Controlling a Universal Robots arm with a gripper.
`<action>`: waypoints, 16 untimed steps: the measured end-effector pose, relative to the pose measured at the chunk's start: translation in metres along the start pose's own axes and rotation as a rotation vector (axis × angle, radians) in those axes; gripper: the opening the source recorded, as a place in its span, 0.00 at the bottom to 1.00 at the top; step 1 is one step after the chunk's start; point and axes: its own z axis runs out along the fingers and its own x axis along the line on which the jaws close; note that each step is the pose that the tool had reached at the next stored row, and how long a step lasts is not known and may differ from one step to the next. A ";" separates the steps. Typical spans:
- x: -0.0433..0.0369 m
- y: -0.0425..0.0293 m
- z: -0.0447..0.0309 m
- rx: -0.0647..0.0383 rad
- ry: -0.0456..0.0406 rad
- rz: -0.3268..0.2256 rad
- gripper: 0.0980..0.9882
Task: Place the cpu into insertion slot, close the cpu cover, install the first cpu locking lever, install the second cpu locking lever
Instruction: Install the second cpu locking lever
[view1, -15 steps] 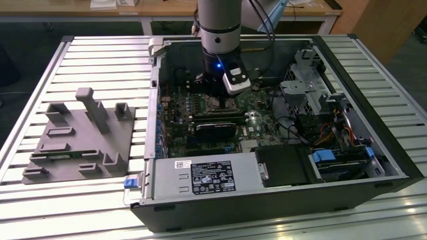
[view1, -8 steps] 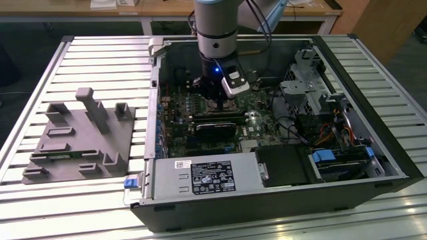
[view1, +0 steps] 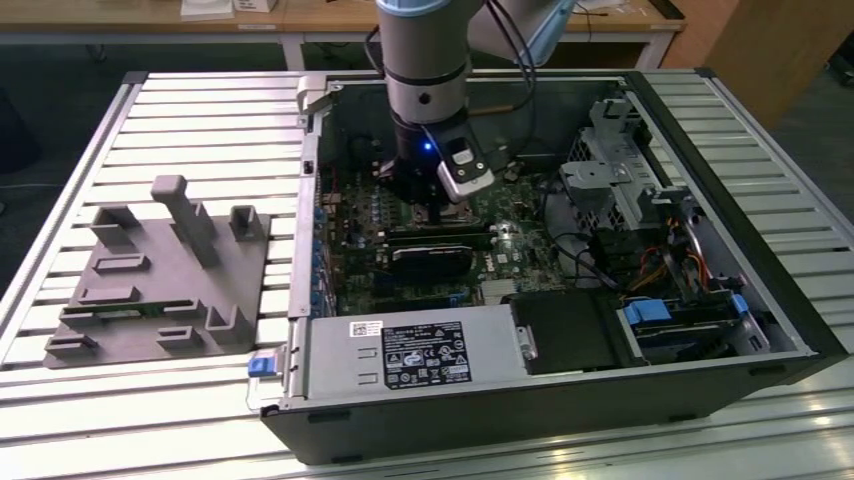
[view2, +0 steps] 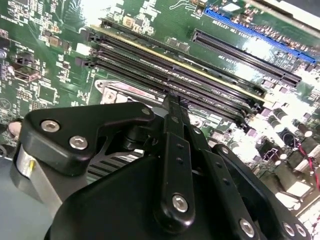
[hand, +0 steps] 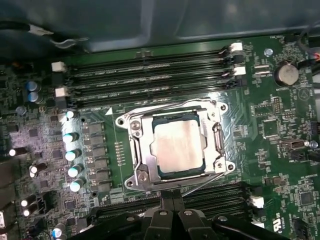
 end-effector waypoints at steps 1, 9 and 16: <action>0.0005 -0.0007 0.0001 -0.003 0.0004 -0.004 0.01; 0.0042 -0.0070 0.0003 -0.034 0.0048 -0.020 0.01; 0.0066 -0.0151 0.0010 -0.074 0.0105 -0.023 0.01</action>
